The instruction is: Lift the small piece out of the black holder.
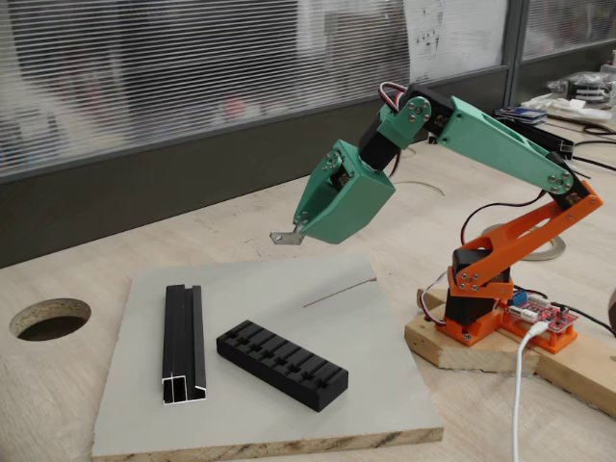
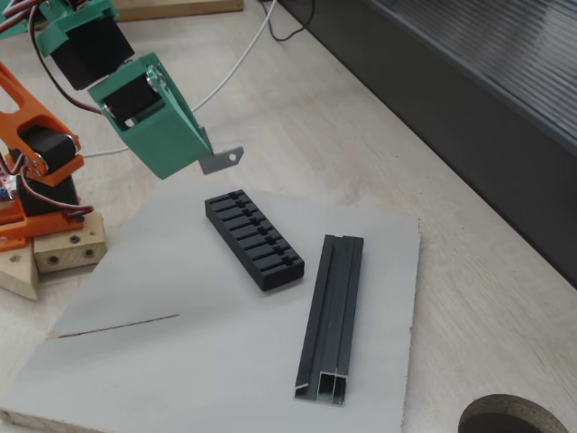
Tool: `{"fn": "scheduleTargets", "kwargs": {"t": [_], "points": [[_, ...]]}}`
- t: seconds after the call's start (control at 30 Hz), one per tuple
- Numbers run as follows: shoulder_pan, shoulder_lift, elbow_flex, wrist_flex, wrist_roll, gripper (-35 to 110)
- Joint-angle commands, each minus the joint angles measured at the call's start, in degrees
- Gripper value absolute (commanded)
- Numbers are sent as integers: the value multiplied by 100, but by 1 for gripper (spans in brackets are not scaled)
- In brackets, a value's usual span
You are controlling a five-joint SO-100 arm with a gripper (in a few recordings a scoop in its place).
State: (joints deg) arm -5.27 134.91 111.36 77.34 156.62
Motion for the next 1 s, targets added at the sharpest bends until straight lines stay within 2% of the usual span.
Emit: {"fn": "scheduleTargets", "kwargs": {"t": [0.0,0.97], "points": [[-35,448,-35,44,70,10],[105,448,-35,44,70,11]]}}
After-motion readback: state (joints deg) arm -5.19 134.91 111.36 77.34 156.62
